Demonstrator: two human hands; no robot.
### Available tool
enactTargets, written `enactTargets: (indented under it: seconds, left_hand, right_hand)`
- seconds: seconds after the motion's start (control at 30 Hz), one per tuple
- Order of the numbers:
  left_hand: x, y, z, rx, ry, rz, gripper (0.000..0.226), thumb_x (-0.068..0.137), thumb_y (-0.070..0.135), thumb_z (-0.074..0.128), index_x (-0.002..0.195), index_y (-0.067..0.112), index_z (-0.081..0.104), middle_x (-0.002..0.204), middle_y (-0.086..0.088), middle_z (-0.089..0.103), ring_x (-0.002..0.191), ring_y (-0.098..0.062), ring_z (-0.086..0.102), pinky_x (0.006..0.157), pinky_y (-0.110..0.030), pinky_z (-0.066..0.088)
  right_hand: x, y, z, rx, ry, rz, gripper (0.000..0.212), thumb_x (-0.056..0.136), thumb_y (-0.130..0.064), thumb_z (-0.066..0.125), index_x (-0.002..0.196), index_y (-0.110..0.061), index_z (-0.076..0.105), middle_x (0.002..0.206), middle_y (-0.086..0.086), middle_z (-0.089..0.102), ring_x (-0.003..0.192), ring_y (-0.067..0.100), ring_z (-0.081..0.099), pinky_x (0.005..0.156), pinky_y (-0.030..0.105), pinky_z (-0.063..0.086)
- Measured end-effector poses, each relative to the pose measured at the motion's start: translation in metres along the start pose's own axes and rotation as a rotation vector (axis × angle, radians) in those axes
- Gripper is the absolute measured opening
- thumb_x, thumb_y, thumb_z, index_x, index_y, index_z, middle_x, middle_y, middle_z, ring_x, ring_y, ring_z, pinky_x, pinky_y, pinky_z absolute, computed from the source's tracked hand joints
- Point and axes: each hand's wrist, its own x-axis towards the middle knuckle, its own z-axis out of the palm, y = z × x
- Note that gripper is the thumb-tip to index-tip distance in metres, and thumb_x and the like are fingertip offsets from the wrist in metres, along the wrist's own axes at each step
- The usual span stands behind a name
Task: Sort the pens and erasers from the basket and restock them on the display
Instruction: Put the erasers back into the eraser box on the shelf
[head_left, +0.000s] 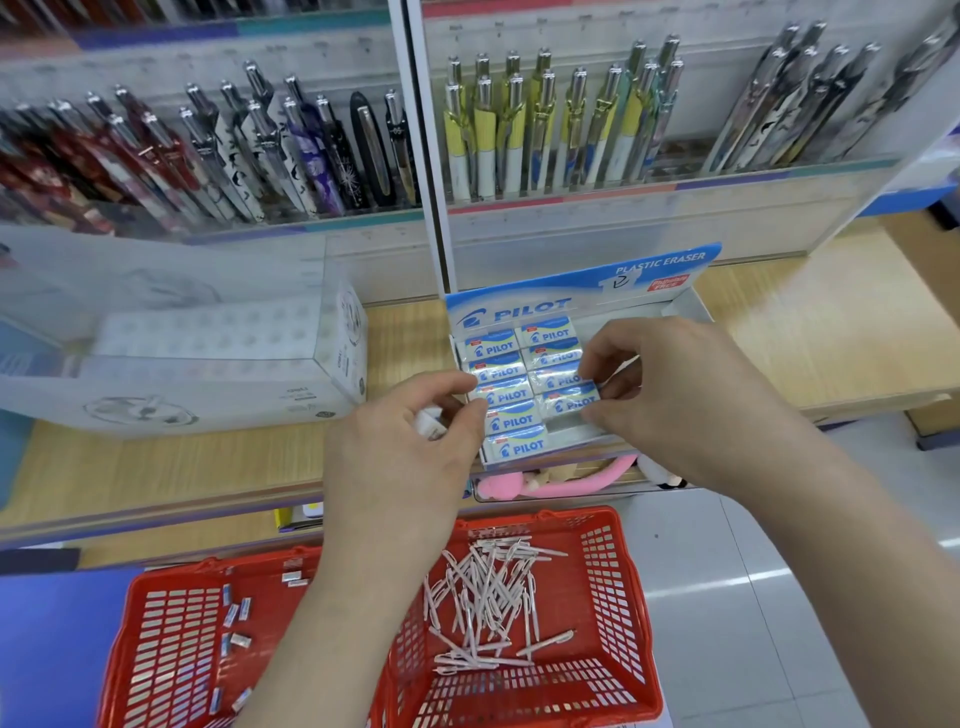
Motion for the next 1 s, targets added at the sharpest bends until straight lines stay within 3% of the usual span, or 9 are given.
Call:
enactTargets:
  seconds: [0.1, 0.2, 0.3, 0.37, 0.5, 0.57, 0.7, 0.9, 1.0]
  left_hand:
    - [-0.002, 0.002, -0.002, -0.035, 0.001, 0.014, 0.009, 0.081, 0.032, 0.068, 0.074, 0.038, 0.067, 0.071, 0.027, 0.065, 0.057, 0.003, 0.06, 0.052, -0.009, 0.043]
    - [-0.007, 0.014, -0.009, -0.169, 0.014, -0.02, 0.016, 0.088, 0.034, 0.059, 0.076, 0.026, 0.067, 0.061, 0.014, 0.065, 0.045, -0.007, 0.056, 0.047, -0.02, 0.046]
    - [-0.013, 0.033, -0.014, -0.498, -0.086, -0.174, 0.024, 0.092, 0.038, 0.05, 0.08, 0.021, 0.062, 0.058, -0.001, 0.061, 0.04, -0.017, 0.052, 0.038, -0.021, 0.039]
    - [-0.016, 0.043, -0.014, -0.563, -0.153, -0.219, 0.029, 0.084, 0.053, 0.047, 0.082, 0.029, 0.064, 0.067, -0.005, 0.064, 0.051, -0.021, 0.058, 0.043, -0.029, 0.043]
    - [-0.019, 0.046, -0.012, -0.605, -0.218, -0.251, 0.038, 0.081, 0.067, 0.048, 0.089, 0.034, 0.065, 0.089, -0.012, 0.069, 0.08, -0.029, 0.069, 0.065, -0.048, 0.054]
    - [-0.019, 0.048, -0.013, -0.612, -0.258, -0.275, 0.041, 0.081, 0.066, 0.045, 0.09, 0.031, 0.065, 0.086, -0.012, 0.068, 0.07, -0.03, 0.067, 0.057, -0.043, 0.051]
    - [-0.02, 0.052, -0.016, -0.693, -0.332, -0.305, 0.037, 0.086, 0.054, 0.046, 0.085, 0.022, 0.066, 0.061, -0.014, 0.062, 0.041, -0.026, 0.054, 0.036, -0.017, 0.032]
    - [-0.022, 0.05, -0.021, -0.856, -0.423, -0.338, 0.022, 0.065, 0.034, 0.066, 0.079, 0.017, 0.071, 0.062, -0.005, 0.063, 0.036, -0.013, 0.047, 0.031, -0.011, 0.023]
    - [-0.024, 0.05, -0.019, -0.872, -0.368, -0.315, 0.024, 0.054, 0.032, 0.073, 0.075, 0.019, 0.072, 0.061, -0.006, 0.062, 0.037, -0.012, 0.045, 0.031, -0.011, 0.025]
  right_hand:
    - [-0.001, 0.002, -0.001, 0.021, -0.004, 0.015, 0.024, 0.071, -0.017, 0.076, 0.08, -0.03, 0.059, 0.078, -0.013, 0.064, 0.073, 0.001, 0.061, 0.066, 0.019, 0.051]
    - [-0.009, -0.002, -0.006, 0.103, 0.101, -0.003, 0.016, 0.075, -0.024, 0.074, 0.081, -0.029, 0.06, 0.081, -0.013, 0.064, 0.076, 0.003, 0.061, 0.067, 0.022, 0.051]
    - [-0.024, -0.022, -0.011, 0.571, 0.007, -0.048, 0.009, 0.075, -0.026, 0.072, 0.084, -0.027, 0.068, 0.078, -0.007, 0.067, 0.07, 0.006, 0.061, 0.063, 0.02, 0.051]
    - [-0.035, -0.036, -0.011, 0.779, -0.179, -0.12, 0.024, 0.076, -0.028, 0.078, 0.098, -0.034, 0.071, 0.083, -0.004, 0.065, 0.074, 0.017, 0.061, 0.064, 0.027, 0.055]
    - [-0.039, -0.042, -0.003, 0.581, -0.196, -0.276, 0.047, 0.074, -0.034, 0.069, 0.115, -0.054, 0.059, 0.087, -0.007, 0.054, 0.07, 0.014, 0.056, 0.07, 0.038, 0.055]
    - [-0.039, -0.041, -0.002, 0.556, -0.162, -0.278, 0.04, 0.074, -0.034, 0.07, 0.111, -0.047, 0.065, 0.087, -0.007, 0.053, 0.069, 0.017, 0.057, 0.07, 0.037, 0.054]
    - [-0.038, -0.037, -0.005, 0.715, -0.115, -0.215, 0.023, 0.072, -0.017, 0.08, 0.091, -0.022, 0.068, 0.077, -0.014, 0.061, 0.061, 0.006, 0.057, 0.058, 0.026, 0.053]
    - [-0.041, -0.027, -0.001, 1.229, -0.074, -0.077, 0.033, 0.058, -0.007, 0.083, 0.084, -0.019, 0.069, 0.087, 0.012, 0.071, 0.076, 0.024, 0.065, 0.069, 0.032, 0.056]
    - [-0.044, -0.026, 0.003, 1.375, -0.074, -0.012, 0.026, 0.058, -0.015, 0.076, 0.083, -0.018, 0.07, 0.087, 0.014, 0.072, 0.076, 0.025, 0.067, 0.069, 0.033, 0.055]
